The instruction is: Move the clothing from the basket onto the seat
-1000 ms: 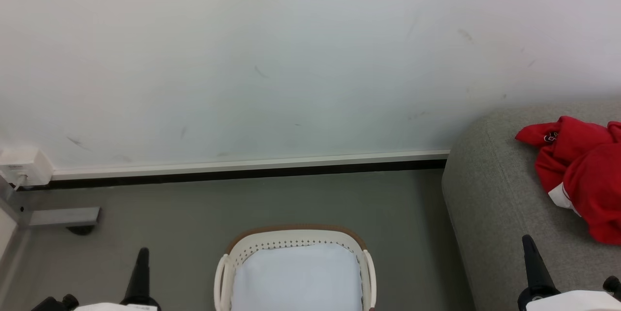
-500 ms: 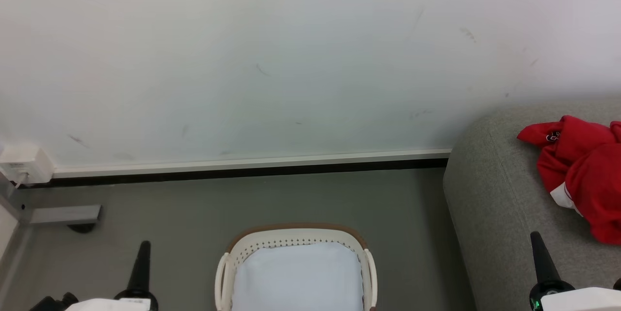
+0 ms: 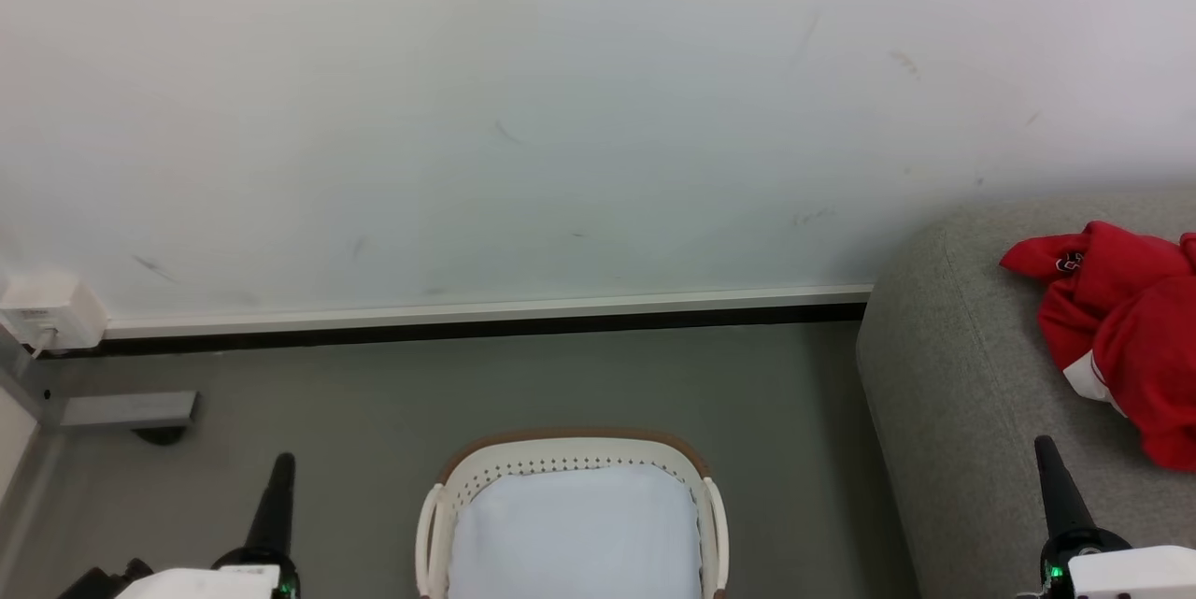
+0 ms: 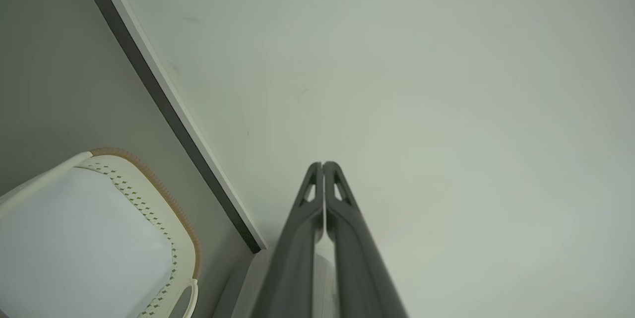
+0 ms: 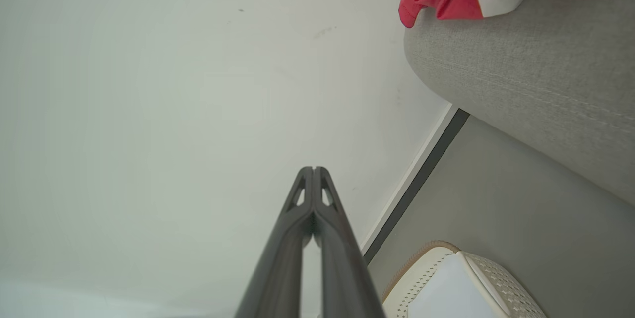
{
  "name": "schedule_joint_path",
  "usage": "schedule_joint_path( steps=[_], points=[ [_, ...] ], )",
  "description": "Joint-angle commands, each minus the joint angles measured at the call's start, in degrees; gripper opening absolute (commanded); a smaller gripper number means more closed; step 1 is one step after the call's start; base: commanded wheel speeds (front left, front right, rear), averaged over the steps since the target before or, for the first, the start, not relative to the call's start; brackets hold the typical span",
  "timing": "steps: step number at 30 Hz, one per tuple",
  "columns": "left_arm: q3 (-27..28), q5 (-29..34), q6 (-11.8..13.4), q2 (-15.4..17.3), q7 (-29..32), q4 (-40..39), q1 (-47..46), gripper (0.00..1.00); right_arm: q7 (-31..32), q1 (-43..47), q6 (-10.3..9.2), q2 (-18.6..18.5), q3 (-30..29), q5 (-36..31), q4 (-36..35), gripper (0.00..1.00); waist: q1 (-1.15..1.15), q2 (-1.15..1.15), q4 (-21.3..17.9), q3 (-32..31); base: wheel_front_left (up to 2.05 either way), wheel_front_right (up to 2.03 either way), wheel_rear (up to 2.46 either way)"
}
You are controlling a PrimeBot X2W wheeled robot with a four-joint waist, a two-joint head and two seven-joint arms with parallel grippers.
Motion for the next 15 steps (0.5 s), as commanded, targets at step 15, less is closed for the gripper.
schedule_joint_path(
  steps=[15],
  points=[
    [0.0,-7.5,0.0,0.1,2.1,-1.2,-1.2,0.0,2.0,-0.9,-0.09,0.2,-2.0,6.6,-1.1,0.0,0.0,0.0,0.2,0.3,0.0,0.0,0.0]
  ],
)
